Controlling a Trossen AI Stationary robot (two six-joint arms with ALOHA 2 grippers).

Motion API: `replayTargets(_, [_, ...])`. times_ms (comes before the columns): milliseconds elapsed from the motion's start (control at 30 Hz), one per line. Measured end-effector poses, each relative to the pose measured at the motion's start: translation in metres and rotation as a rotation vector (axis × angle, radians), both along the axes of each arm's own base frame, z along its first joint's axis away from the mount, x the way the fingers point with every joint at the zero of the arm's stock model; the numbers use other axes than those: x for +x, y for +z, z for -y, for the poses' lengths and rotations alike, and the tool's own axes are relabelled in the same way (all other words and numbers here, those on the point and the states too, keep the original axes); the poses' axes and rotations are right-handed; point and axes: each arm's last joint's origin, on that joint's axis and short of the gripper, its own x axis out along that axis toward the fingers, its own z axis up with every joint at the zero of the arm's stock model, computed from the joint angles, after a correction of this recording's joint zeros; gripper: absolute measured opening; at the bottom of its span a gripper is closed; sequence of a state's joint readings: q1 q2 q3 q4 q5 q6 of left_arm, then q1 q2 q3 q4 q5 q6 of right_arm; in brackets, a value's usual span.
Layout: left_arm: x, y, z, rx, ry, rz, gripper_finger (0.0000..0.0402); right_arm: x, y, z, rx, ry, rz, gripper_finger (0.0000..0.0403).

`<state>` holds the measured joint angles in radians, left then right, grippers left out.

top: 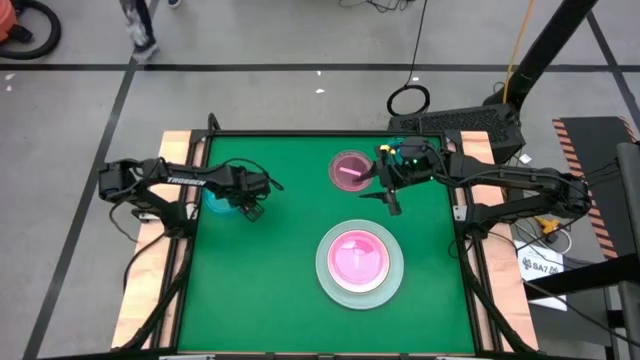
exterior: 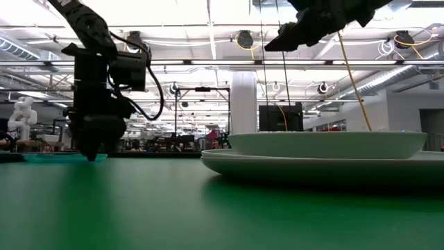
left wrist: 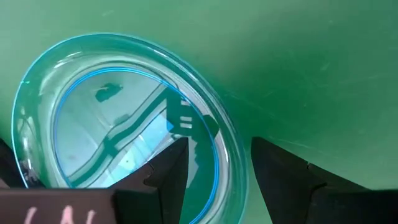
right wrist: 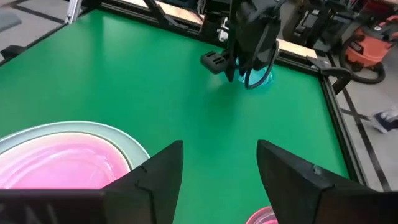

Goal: Stack plastic plates
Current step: Stack the left blue plate on top of the pink plate

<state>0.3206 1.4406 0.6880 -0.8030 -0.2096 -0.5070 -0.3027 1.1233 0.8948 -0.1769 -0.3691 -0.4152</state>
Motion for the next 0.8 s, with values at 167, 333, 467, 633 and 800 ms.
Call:
replayTargets(167, [0.0012,0.0000,-0.0003,0.004,-0.001,0.012,0.0182,-0.0001,0.0002,0.0000,0.002,0.000,0.001,0.0196])
replayTargets(333, [0.0011,-0.0049,-0.0003,0.015,-0.001,0.044,0.0182,-0.0001,0.0002,0.0000,0.002,-0.001,0.001,0.0196])
replayTargets(467, [-0.0023,-0.0084,0.0016,0.013,0.012,0.036,0.0181,-0.0001,0.0002,0.0000,0.006,-0.002,0.001,0.0196])
replayTargets(633, [0.0000,-0.0088,0.0051,0.026,-0.006,0.047,0.0163,-0.0001,0.0002,-0.0001,0.006,-0.002,0.001,0.0196])
replayTargets(800, [0.0012,-0.0089,0.0063,0.020,-0.005,0.058,0.0110,-0.0001,0.0002,-0.0001,0.009,-0.004,0.000,0.0196])
